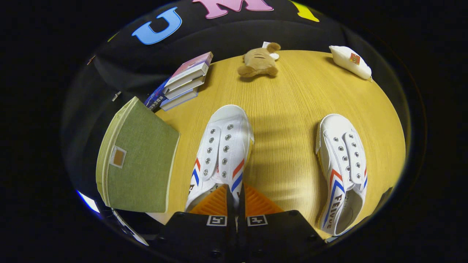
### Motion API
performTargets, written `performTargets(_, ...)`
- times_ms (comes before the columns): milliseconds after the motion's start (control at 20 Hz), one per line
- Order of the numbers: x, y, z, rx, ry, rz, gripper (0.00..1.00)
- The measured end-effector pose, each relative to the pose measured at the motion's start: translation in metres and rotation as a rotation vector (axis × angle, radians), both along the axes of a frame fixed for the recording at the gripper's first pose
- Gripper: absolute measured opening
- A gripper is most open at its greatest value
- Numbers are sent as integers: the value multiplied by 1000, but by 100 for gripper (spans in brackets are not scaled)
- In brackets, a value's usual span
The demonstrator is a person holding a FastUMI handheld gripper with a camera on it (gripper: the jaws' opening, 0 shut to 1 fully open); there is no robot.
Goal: Open the storage box then place both shoes into the box .Put the left shoe in first, then the right shoe, with the right side of both shoes facing outward in a uniform manner.
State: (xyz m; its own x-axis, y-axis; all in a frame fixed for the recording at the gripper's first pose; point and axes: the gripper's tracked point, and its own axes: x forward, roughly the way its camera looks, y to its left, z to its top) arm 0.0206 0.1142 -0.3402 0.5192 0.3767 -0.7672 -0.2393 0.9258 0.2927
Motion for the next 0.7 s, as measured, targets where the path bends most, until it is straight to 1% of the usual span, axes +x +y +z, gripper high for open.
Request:
performTargets(100, 0, 3, 23, 4, -26, -3, 5)
performTargets(250, -2, 12, 71, 1, -87, 23, 5)
performTargets(400, -9, 32, 122, 18, -146, 52, 5)
performTargets(500, -17, 53, 151, 59, -162, 61, 5)
performTargets(600, -27, 79, 177, 123, -154, 51, 5)
performTargets(700, -37, 108, 195, 181, -139, 70, 5)
